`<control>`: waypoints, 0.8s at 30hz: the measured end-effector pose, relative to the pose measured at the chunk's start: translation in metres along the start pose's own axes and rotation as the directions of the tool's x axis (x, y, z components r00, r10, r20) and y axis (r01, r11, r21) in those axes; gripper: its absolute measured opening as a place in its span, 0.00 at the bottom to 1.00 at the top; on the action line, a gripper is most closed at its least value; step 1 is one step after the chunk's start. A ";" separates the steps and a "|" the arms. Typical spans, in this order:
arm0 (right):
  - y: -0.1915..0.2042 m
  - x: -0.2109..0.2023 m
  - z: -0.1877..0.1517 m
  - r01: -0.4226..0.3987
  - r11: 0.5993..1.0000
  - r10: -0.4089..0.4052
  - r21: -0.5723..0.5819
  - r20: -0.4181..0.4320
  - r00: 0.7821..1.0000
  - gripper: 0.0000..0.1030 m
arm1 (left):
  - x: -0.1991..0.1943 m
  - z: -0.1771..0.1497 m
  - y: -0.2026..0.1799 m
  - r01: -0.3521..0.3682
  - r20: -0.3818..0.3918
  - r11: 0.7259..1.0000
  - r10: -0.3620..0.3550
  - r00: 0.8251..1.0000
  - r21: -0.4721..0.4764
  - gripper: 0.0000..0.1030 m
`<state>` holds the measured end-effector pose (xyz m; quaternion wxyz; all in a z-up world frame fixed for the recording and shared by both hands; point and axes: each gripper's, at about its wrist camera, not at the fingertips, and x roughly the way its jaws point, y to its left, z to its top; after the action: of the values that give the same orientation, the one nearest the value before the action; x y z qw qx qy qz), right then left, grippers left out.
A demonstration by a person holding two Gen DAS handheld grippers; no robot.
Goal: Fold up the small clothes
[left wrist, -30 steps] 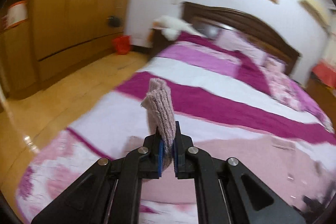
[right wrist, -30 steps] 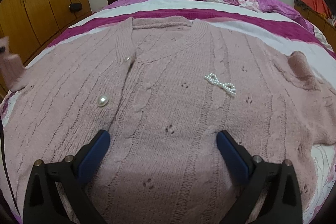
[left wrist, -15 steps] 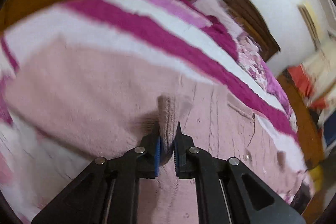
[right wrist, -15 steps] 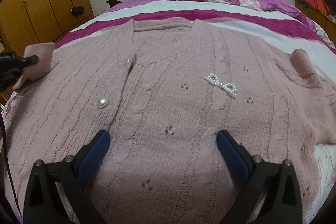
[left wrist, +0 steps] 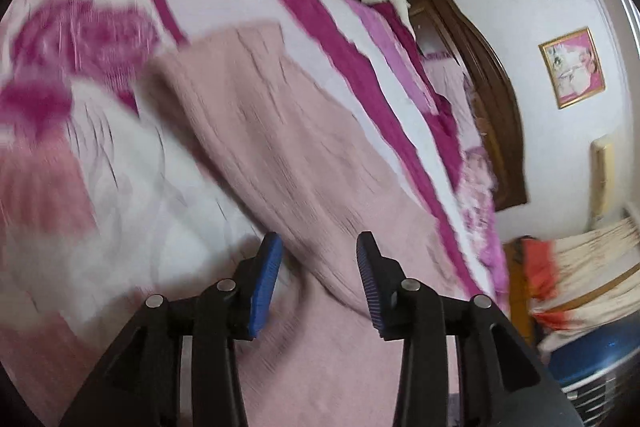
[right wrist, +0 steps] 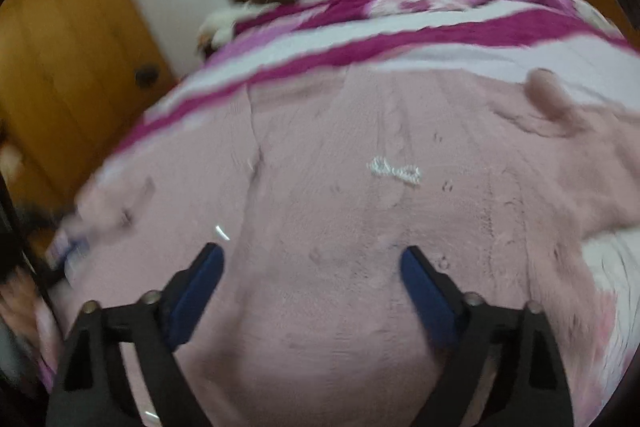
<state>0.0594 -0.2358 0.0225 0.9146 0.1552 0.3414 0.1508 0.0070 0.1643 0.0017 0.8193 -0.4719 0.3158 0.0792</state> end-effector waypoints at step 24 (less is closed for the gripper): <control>0.192 0.173 -0.001 0.018 0.988 -0.064 -0.155 -0.298 0.952 0.11 | -0.020 0.007 -0.033 -0.207 0.081 0.878 0.191 0.978 0.432 0.15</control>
<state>0.1508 0.0044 -0.0043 0.8637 0.0539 0.4680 0.1792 0.0081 0.1558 0.0399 0.8974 -0.2392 0.3575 0.0984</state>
